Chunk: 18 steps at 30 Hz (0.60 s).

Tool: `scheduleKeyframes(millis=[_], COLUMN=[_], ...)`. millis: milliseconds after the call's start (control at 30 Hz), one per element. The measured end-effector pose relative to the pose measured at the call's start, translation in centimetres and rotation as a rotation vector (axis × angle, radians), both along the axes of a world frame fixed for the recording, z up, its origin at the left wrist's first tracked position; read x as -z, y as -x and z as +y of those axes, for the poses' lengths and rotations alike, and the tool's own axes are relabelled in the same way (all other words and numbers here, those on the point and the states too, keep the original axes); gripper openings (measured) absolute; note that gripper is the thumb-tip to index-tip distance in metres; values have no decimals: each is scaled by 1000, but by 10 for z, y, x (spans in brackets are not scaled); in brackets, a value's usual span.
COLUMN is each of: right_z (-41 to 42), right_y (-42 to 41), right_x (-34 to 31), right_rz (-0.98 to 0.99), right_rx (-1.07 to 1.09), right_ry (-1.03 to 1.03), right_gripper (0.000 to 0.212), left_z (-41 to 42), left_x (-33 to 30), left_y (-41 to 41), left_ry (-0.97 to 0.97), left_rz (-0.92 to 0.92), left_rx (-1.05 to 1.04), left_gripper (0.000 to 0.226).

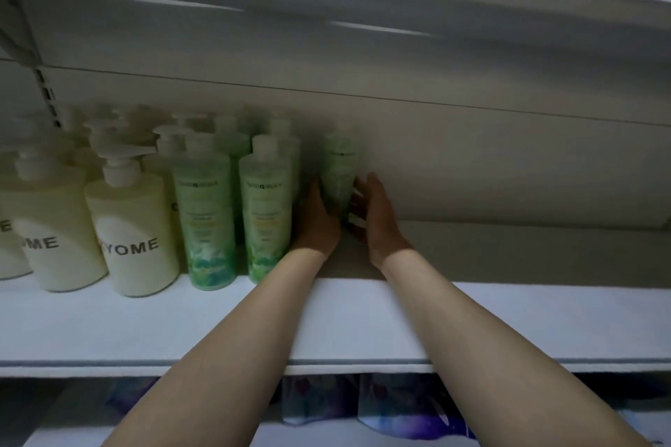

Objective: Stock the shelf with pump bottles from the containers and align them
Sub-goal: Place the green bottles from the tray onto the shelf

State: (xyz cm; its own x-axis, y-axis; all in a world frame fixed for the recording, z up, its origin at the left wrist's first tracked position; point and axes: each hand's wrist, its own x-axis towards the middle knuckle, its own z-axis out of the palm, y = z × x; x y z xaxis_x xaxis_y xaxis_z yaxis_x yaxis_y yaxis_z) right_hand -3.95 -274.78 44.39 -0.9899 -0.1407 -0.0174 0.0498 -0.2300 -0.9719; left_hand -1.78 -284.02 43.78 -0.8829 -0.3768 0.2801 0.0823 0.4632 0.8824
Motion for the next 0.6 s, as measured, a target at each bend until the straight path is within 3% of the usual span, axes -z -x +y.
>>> scheduleKeyframes(millis=[167, 400, 600], right_z=[2, 4, -2], right_y=[16, 23, 20], right_x=[10, 16, 17], right_rz=[28, -2, 16], right_rx=[40, 60, 20], right_ry=[11, 47, 49], right_gripper=[51, 45, 43], left_z=[-6, 1, -1], left_x=[-2, 1, 6], left_y=[1, -4, 8], left_ry=[1, -52, -142], left_rz=[-34, 29, -53], left_rx=[-34, -64, -20], left_gripper=[57, 49, 62])
